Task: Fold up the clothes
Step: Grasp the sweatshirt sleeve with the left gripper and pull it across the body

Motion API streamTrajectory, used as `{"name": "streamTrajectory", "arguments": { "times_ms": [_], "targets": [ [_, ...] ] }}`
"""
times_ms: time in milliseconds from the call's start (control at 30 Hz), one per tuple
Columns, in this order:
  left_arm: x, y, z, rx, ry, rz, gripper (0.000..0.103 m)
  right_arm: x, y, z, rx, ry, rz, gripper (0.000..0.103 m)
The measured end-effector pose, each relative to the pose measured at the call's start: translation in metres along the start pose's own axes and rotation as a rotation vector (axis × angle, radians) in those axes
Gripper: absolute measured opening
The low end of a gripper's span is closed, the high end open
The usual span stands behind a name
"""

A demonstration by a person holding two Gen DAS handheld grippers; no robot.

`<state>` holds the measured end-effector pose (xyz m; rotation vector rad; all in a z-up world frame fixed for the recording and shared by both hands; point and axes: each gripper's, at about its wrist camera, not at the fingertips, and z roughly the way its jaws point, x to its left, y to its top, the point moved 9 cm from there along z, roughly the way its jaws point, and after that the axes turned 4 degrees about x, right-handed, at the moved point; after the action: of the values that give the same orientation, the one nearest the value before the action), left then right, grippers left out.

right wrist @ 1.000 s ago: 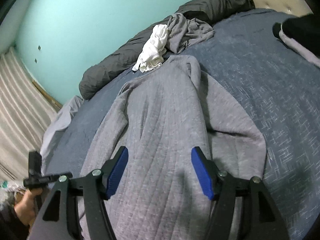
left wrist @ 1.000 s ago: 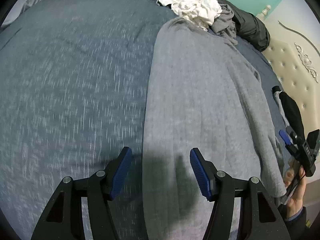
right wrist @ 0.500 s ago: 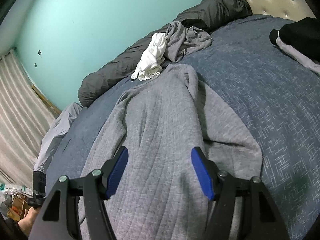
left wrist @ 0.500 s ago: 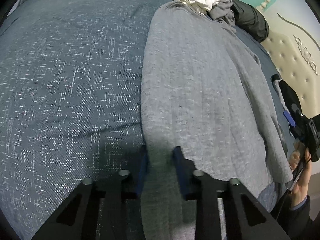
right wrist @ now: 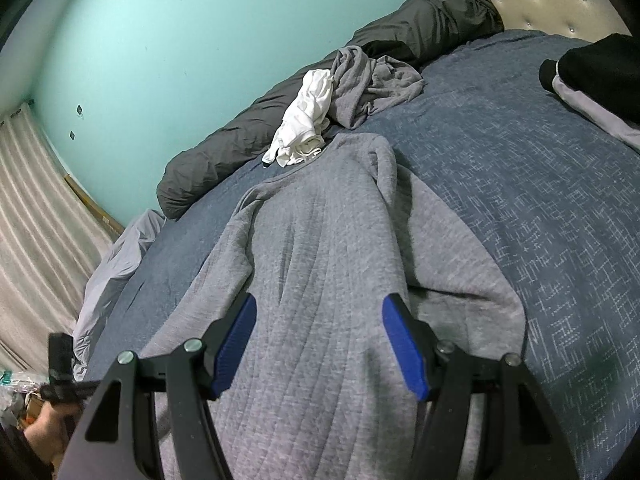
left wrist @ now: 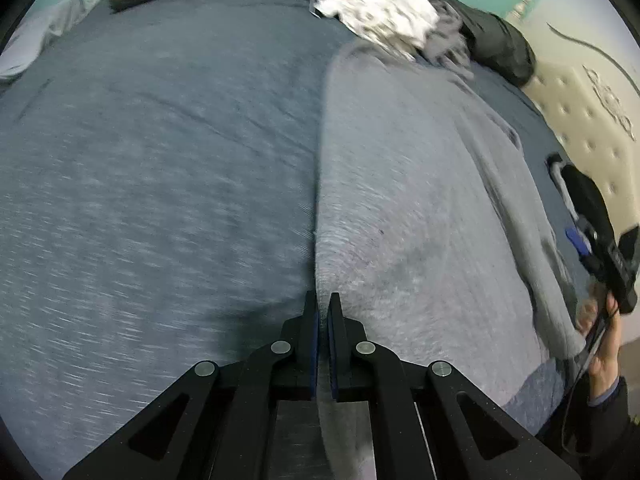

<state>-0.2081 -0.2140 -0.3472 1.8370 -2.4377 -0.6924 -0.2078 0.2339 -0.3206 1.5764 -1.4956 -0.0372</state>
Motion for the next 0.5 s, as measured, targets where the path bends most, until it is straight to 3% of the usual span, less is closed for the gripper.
{"name": "streamTrajectory", "arguments": {
  "times_ms": [333, 500],
  "targets": [
    [0.079, 0.031, -0.032, -0.034, 0.175, -0.107, 0.003, 0.0, 0.0, 0.002, 0.0, -0.003, -0.003, 0.067],
    [0.101, 0.037, -0.032, -0.045, 0.173, -0.202, 0.006, 0.0, 0.0, 0.006, 0.006, -0.007, -0.002, 0.067]
  ]
}}
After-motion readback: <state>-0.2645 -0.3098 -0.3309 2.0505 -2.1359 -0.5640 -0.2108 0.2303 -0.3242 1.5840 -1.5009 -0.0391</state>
